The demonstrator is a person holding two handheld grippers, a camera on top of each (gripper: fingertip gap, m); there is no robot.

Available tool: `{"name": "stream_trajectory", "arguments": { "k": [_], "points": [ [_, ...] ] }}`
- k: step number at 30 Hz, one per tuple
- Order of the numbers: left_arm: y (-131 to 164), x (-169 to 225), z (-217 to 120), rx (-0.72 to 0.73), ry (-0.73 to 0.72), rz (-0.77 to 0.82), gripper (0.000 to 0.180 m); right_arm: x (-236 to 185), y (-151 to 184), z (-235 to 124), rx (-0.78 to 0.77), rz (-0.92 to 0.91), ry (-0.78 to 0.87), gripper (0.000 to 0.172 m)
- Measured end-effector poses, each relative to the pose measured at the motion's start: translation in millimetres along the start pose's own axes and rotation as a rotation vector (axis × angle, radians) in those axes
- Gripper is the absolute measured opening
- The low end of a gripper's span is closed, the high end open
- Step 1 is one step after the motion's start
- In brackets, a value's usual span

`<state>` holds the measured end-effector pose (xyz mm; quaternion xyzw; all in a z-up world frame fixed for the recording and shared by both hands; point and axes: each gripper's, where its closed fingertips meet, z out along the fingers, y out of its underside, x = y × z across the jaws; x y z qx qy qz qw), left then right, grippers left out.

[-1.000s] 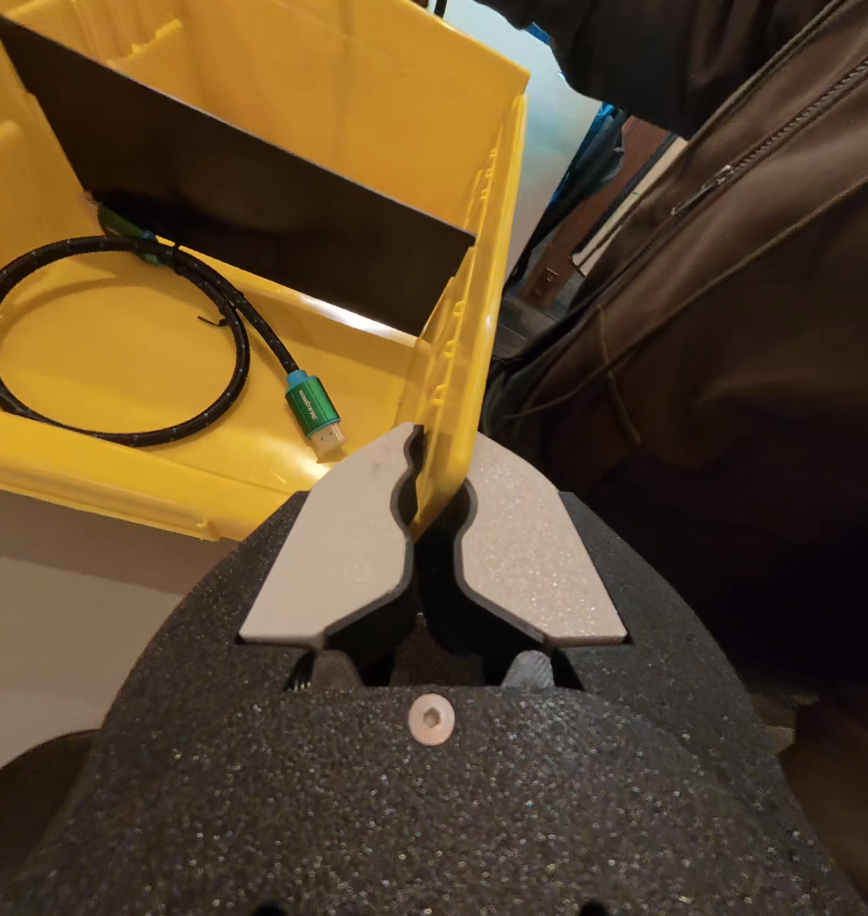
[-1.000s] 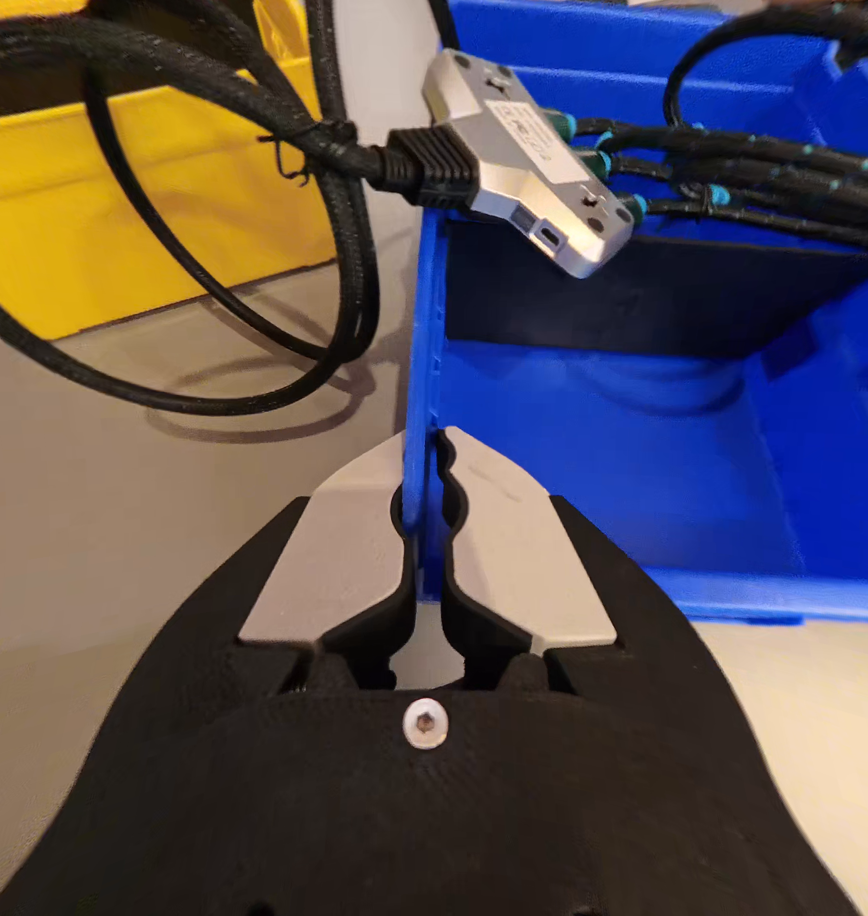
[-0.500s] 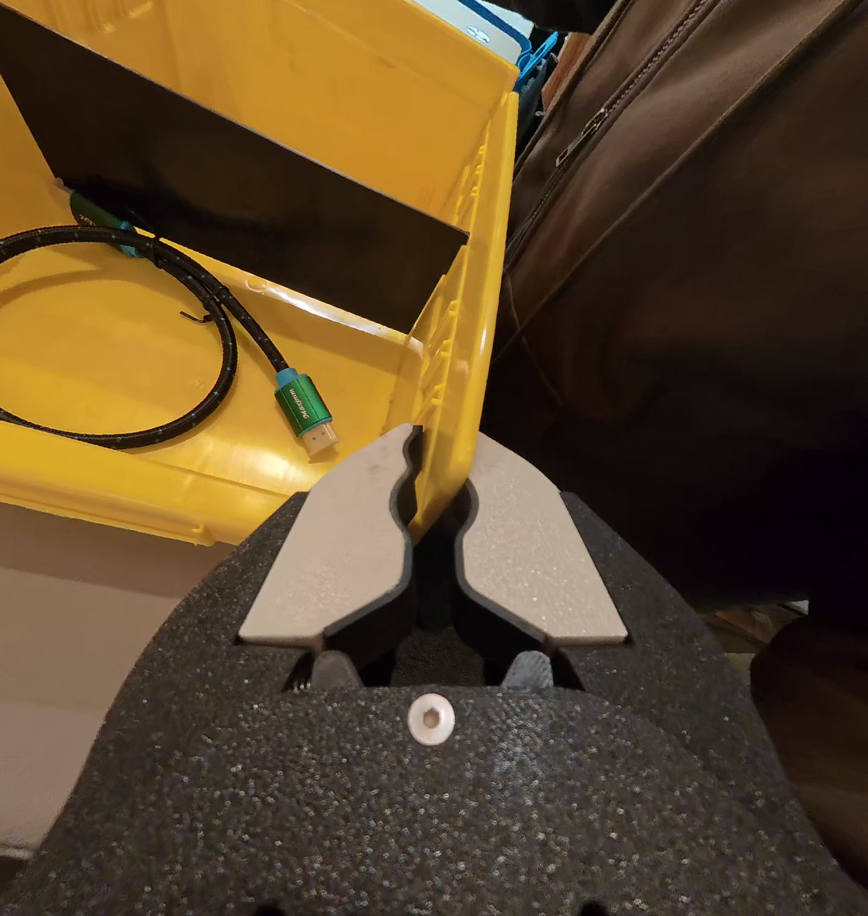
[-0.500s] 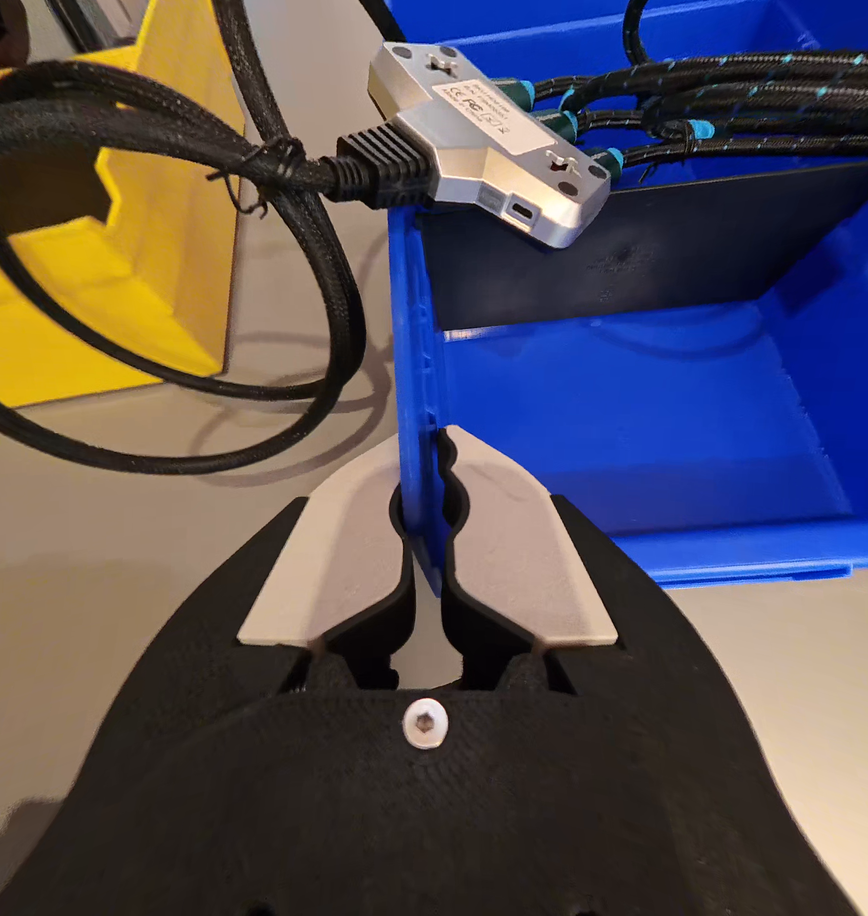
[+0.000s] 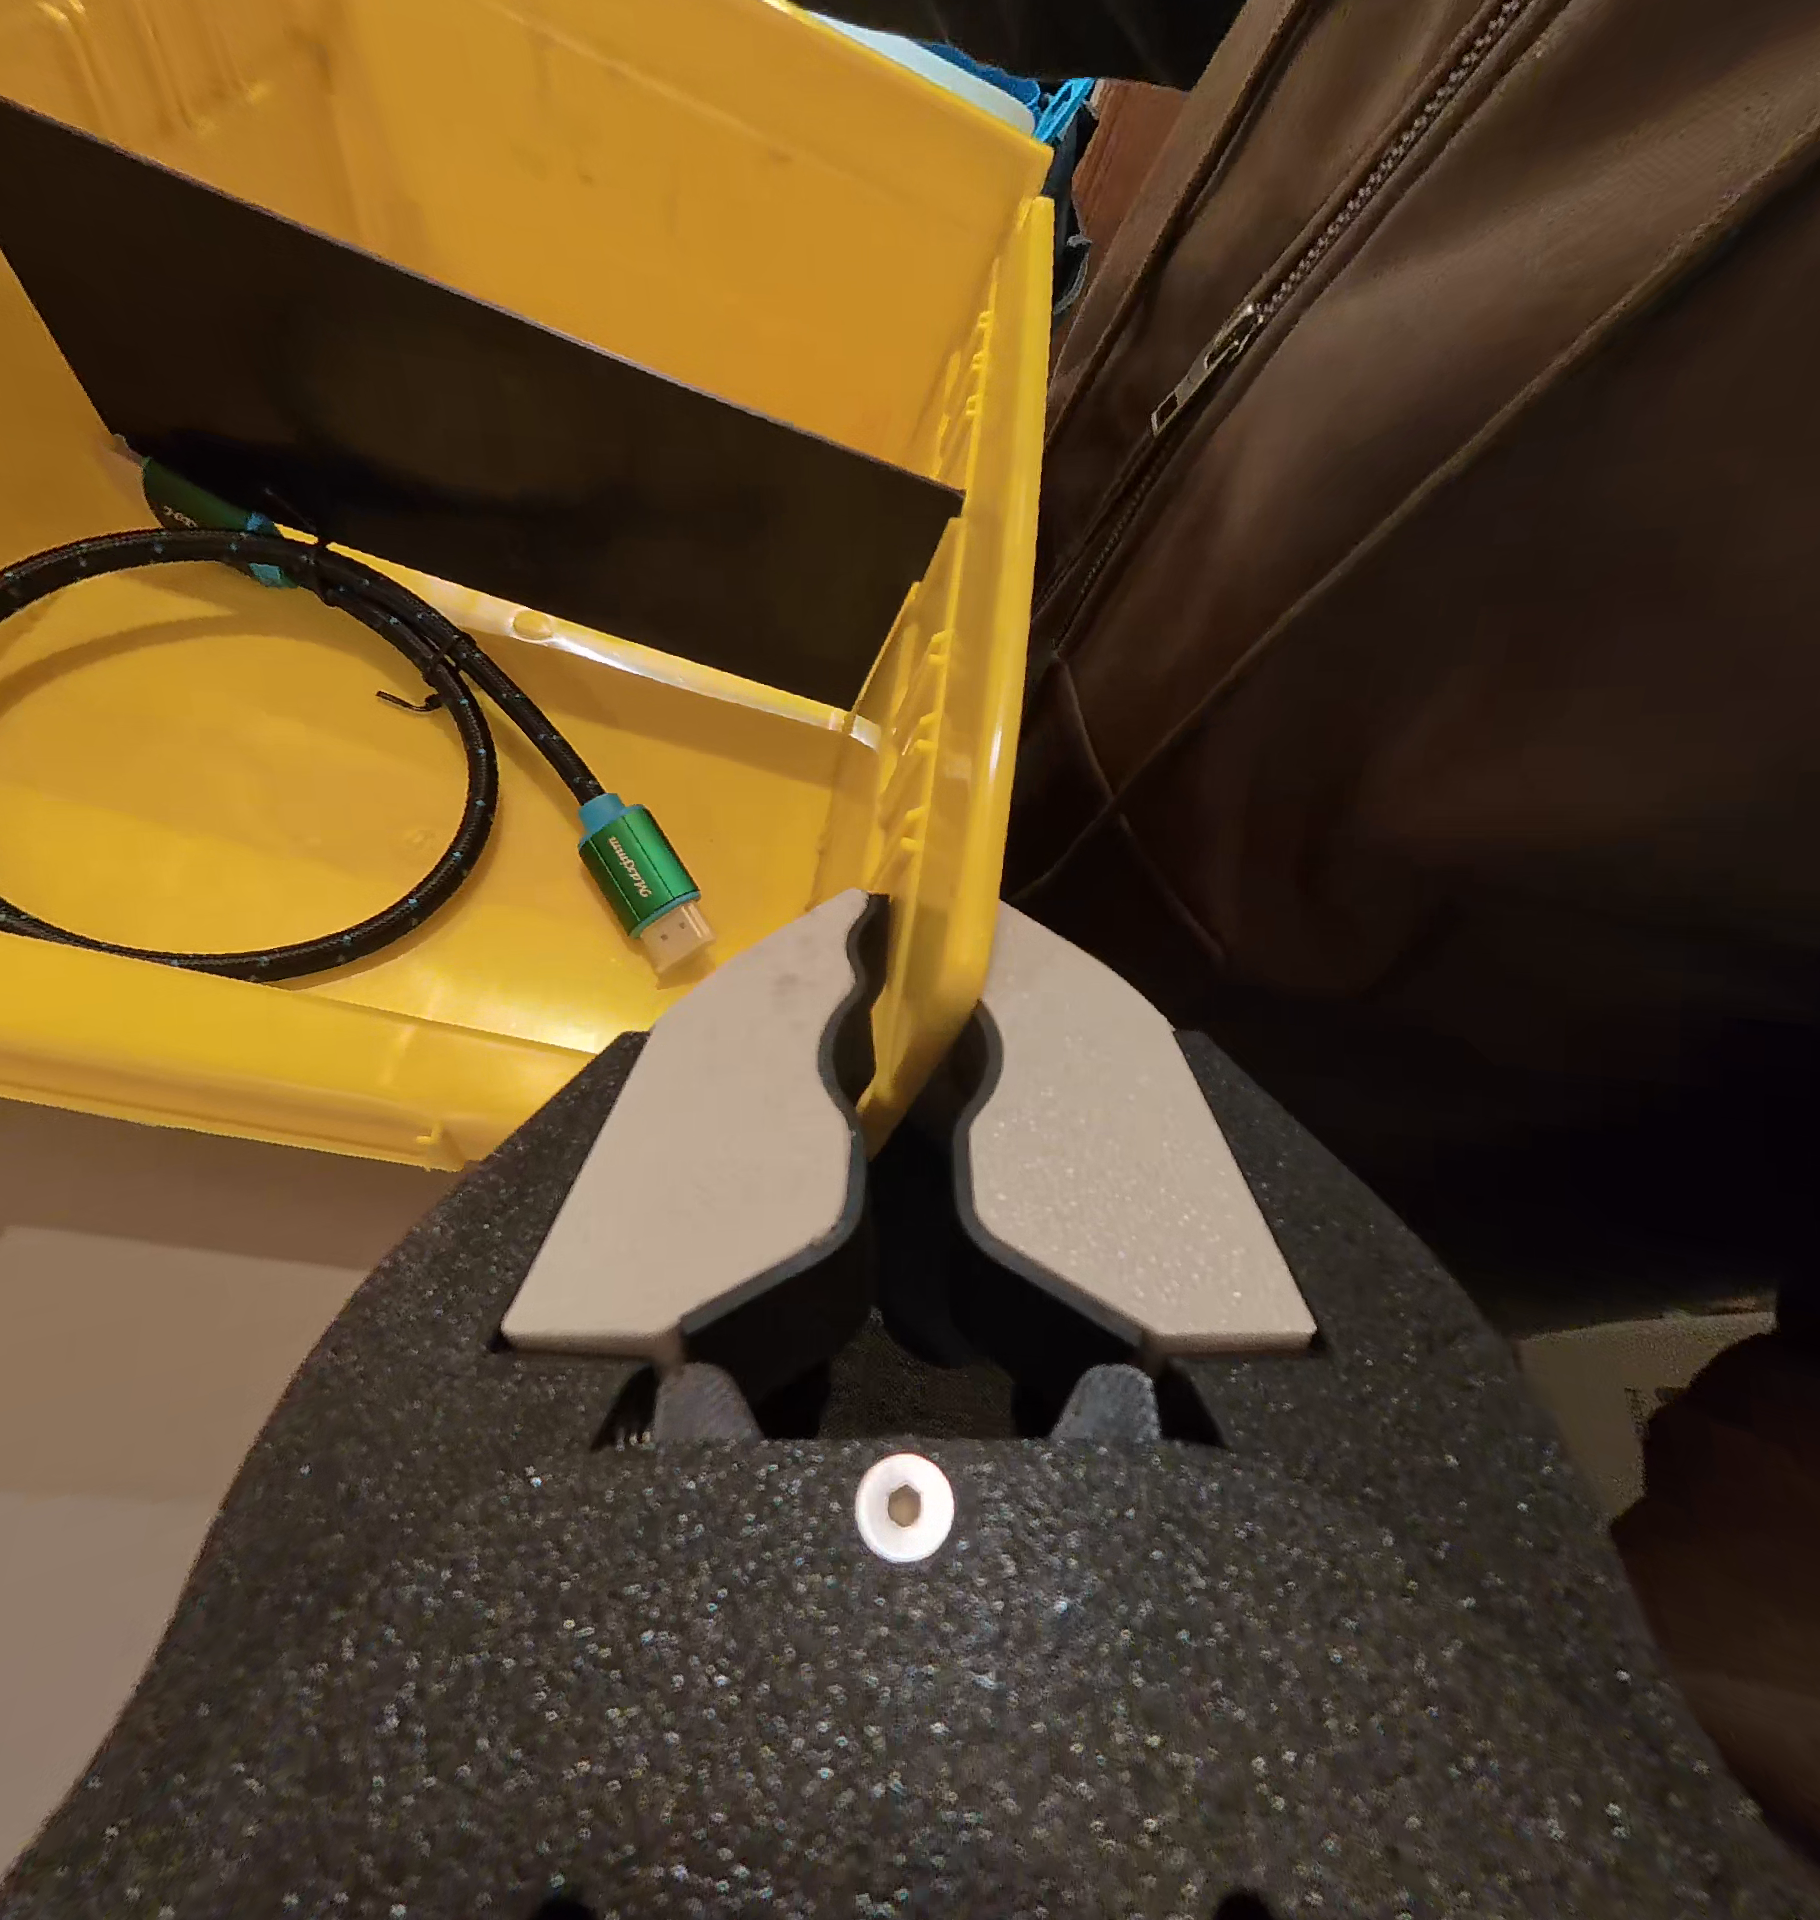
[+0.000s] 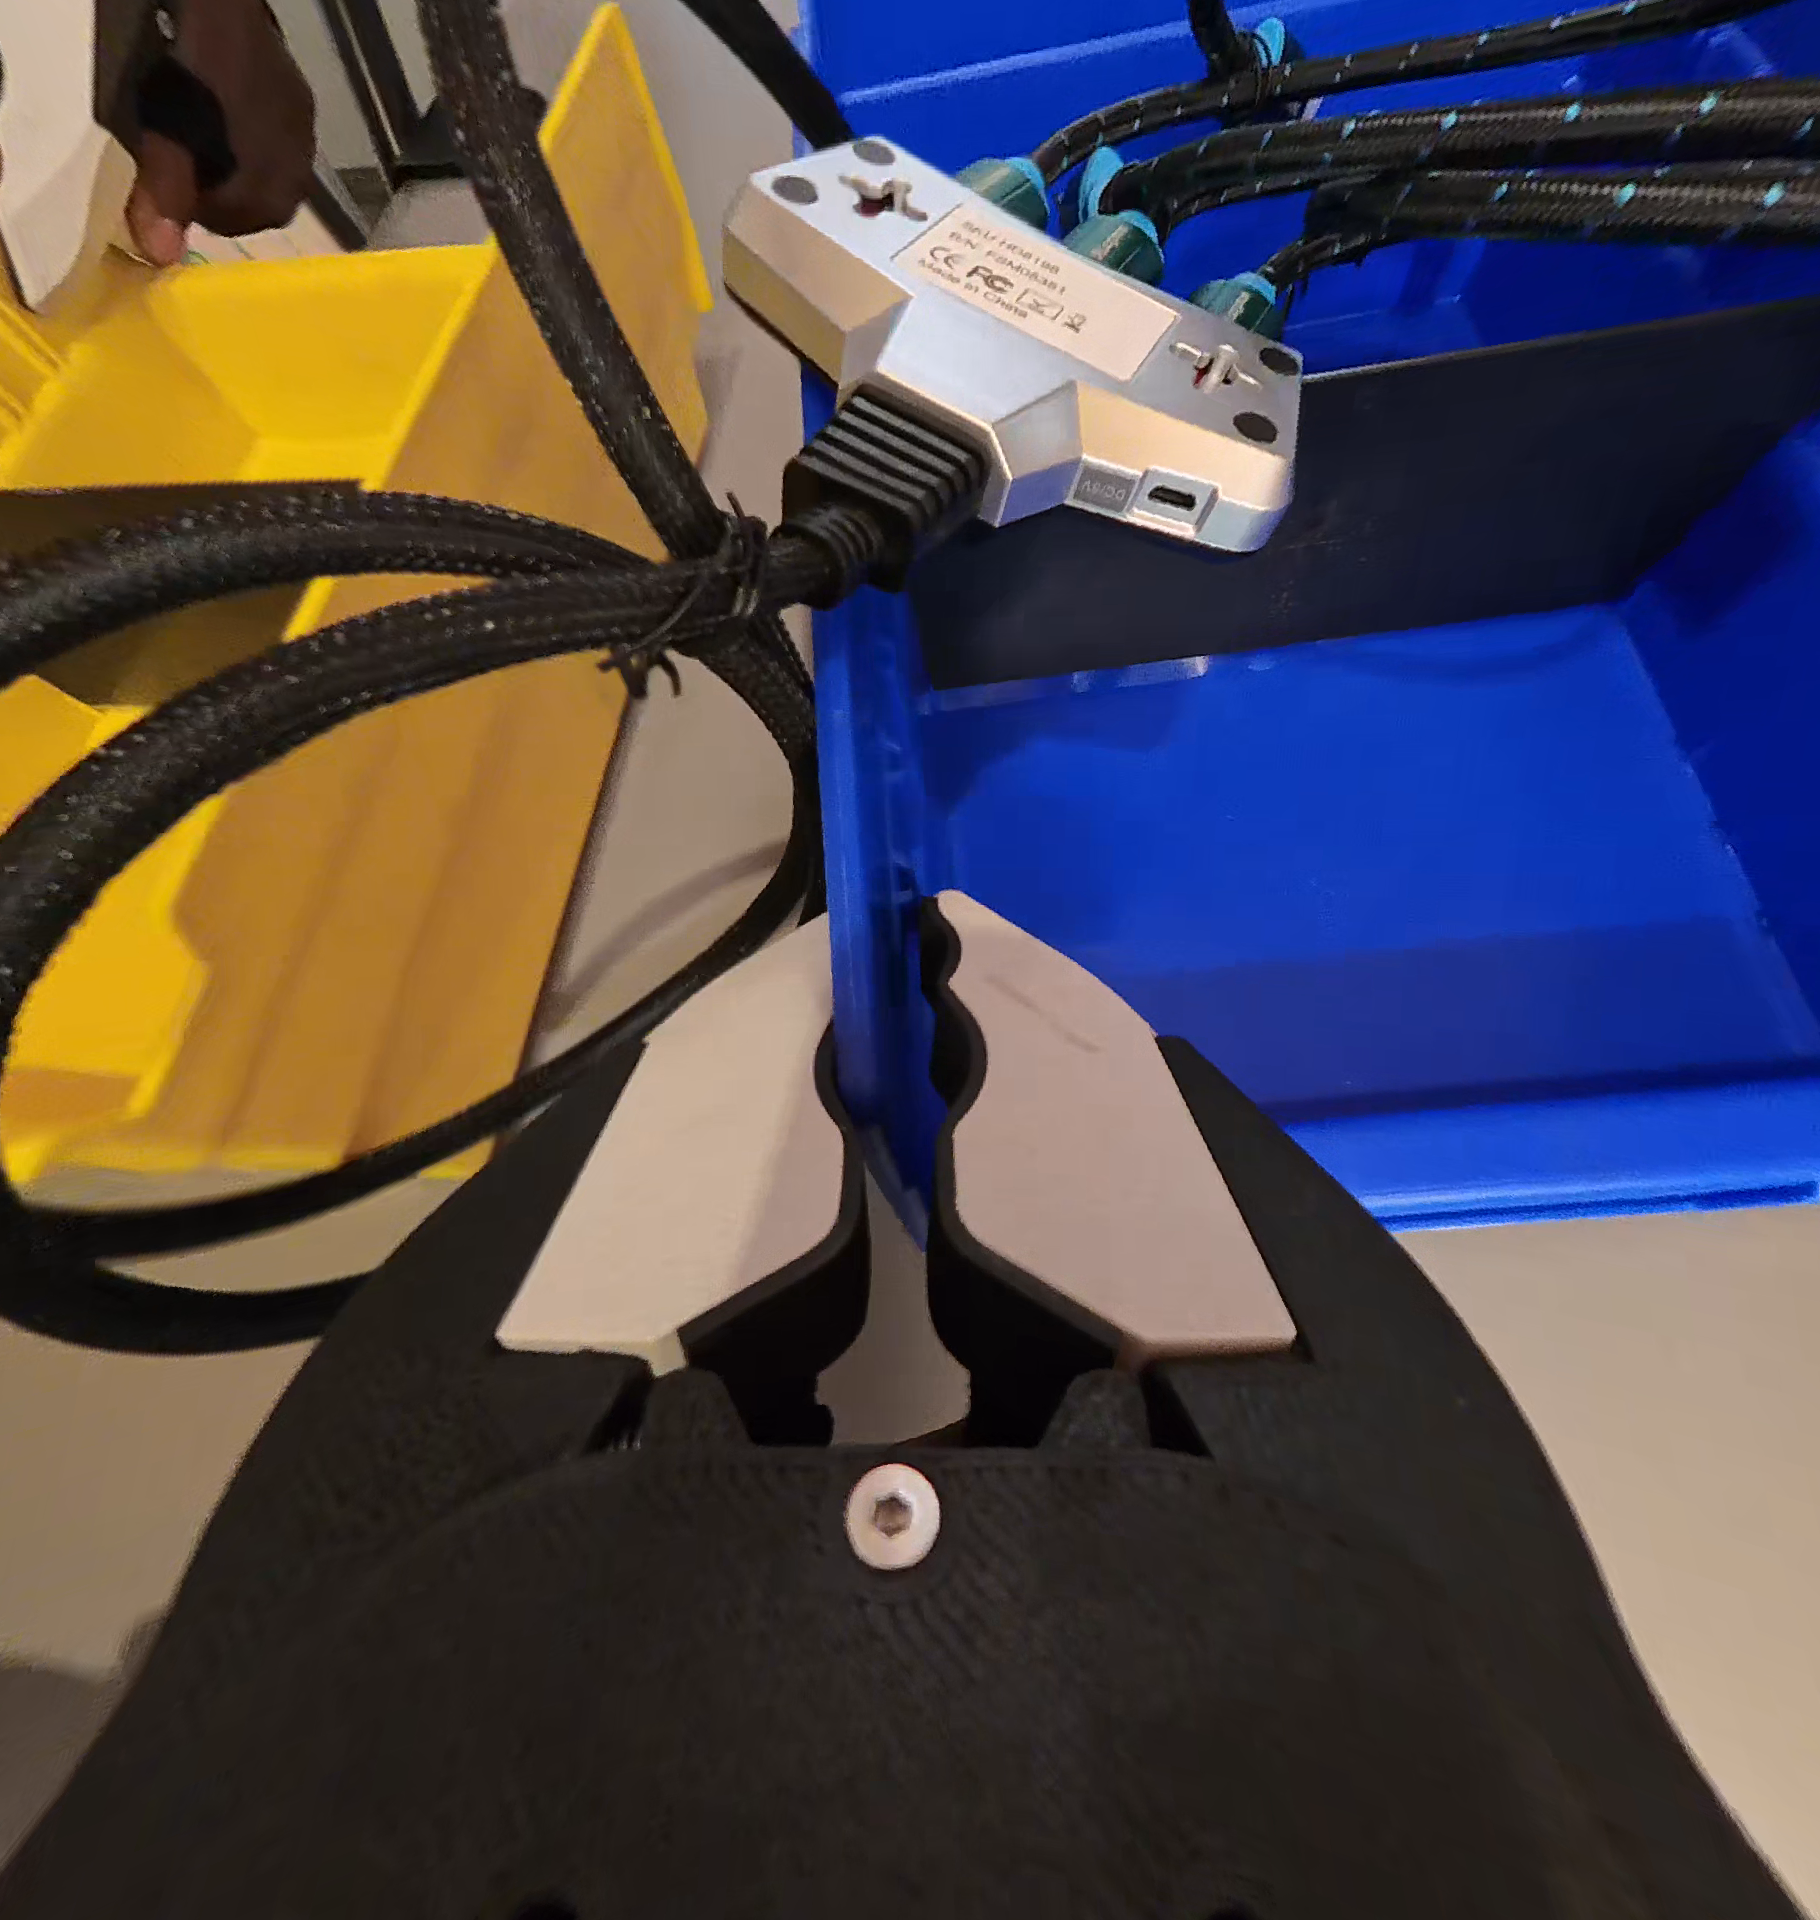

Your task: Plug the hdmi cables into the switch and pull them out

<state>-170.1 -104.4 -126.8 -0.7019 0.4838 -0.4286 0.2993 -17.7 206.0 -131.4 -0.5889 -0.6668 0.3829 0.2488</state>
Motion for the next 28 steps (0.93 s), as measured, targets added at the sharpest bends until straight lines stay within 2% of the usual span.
{"name": "stream_trajectory", "arguments": {
  "k": [1, 6, 10, 11, 15, 18, 21, 23, 24, 26, 28],
  "points": [
    [-2, -2, 3, 0.0, 0.001, 0.003, 0.009, -1, -2, 3, -0.001, -0.003, -0.011, 0.007],
    [-12, -10, 15, 0.0, -0.003, 0.014, 0.01, 0, -9, 12, 0.011, 0.015, 0.0, 0.007],
    [-13, -10, 17, 0.002, -0.009, -0.009, 0.013, 12, -8, 9, 0.037, 0.097, 0.104, 0.015],
    [-12, -10, 16, 0.005, -0.012, -0.027, 0.014, 18, -9, 3, 0.054, 0.113, 0.155, 0.023],
    [-15, -9, 11, 0.033, -0.017, -0.1, 0.033, 32, -21, -39, 0.237, 0.22, 0.278, 0.04],
    [-23, -11, 1, 0.062, -0.024, -0.122, 0.044, 44, -18, -84, 0.348, 0.32, 0.4, 0.04],
    [-49, -11, -18, 0.172, -0.008, -0.114, 0.046, 46, 3, -130, 0.355, 0.449, 0.581, 0.041],
    [-67, -12, -34, 0.222, -0.014, -0.083, 0.046, 25, 19, -149, 0.29, 0.522, 0.672, 0.044],
    [-73, -20, -42, 0.232, -0.065, -0.078, 0.046, 5, 25, -152, 0.253, 0.553, 0.683, 0.046],
    [-84, -56, -59, 0.242, -0.237, -0.134, 0.052, -46, 23, -142, 0.231, 0.62, 0.636, 0.051],
    [-91, -114, -85, 0.266, -0.47, -0.288, 0.059, -99, 16, -116, 0.243, 0.703, 0.542, 0.056]
  ]
}}
